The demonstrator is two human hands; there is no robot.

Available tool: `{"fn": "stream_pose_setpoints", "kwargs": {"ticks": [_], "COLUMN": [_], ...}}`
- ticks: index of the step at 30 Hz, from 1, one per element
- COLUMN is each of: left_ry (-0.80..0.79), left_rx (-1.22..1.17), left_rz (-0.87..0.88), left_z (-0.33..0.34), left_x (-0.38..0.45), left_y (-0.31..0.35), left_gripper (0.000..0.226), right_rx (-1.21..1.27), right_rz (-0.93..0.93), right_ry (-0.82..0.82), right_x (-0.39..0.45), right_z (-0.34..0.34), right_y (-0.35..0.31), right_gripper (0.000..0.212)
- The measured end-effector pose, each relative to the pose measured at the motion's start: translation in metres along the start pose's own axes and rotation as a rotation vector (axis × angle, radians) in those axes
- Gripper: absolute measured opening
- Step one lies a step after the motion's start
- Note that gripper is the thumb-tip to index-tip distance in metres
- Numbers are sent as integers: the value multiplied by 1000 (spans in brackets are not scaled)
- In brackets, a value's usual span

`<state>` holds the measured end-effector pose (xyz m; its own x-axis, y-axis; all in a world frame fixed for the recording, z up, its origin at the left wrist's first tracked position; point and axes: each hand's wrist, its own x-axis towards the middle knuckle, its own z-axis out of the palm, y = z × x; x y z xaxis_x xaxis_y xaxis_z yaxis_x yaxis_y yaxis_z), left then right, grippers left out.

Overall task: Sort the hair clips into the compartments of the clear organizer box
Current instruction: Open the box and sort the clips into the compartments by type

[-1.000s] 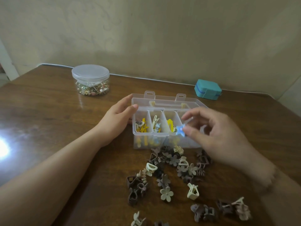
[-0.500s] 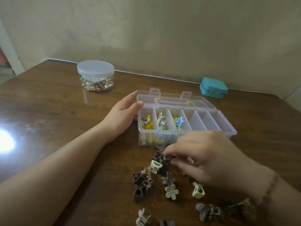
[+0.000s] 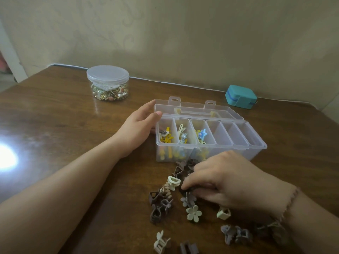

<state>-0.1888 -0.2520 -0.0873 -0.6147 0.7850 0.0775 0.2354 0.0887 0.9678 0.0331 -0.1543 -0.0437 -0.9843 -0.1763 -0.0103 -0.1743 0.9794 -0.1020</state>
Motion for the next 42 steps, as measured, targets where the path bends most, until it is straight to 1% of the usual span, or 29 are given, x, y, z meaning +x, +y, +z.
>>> {"fn": "stream_pose_setpoints", "kwargs": {"ticks": [3,4,6,9,11,13,15,17,20,22,23,25,26,29,31,33,36,39,41,42], "left_ry": [14,16,17,31,42,43,45,46,44,41,38,36,33,24,20,17,13,9,4,3], "left_rx": [5,5,14,12,17,16,5,-3,-10,-28,-31,-33,-41,-40,-29,-33,-45,-36,-33,-35], "left_rz": [-3,-4,-4,2,3,-8,-12,-14,-15,-18,-18,-17,-18,-12,-3,4,6,8,6,8], "left_z": [0,0,2,4,5,7,7,7,7,7,7,7,7,6,4,4,3,3,3,3], "left_x": [0,1,-1,-2,-3,-3,-3,-3,-4,-4,-4,-5,-5,-4,-4,-3,-3,-3,-2,-2], "left_y": [0,0,2,4,5,5,4,4,5,5,5,5,6,6,6,5,5,5,5,4], "left_gripper": [56,56,54,53,51,50,49,47,47,47,48,47,46,49,50,49,51,51,51,52], "right_rx": [91,137,195,271,317,366,390,392,364,365,351,304,295,285,252,250,258,242,202,175], "right_rz": [102,141,204,313,397,462,493,532,546,557,568,606,632,677,662,600,479,400,367,358], "right_ry": [63,104,192,275,296,271,280,338,381,375,360,349,355,363,406,456,539,665,684,649], "right_x": [-15,-26,-55,-113,-148,-170,-176,-174,-167,-166,-169,-176,-180,-185,-179,-153,-86,-12,24,37], "right_z": [-14,-19,-25,-19,-8,5,18,28,33,33,31,25,20,-1,-13,-27,-41,-38,-31,-27], "right_y": [4,6,11,18,17,13,9,7,7,8,10,19,24,36,44,47,38,26,20,18], "right_gripper": [32,30,26,28,37,39,34,29,28,26,27,38,39,27,26,27,19,12,10,11]}}
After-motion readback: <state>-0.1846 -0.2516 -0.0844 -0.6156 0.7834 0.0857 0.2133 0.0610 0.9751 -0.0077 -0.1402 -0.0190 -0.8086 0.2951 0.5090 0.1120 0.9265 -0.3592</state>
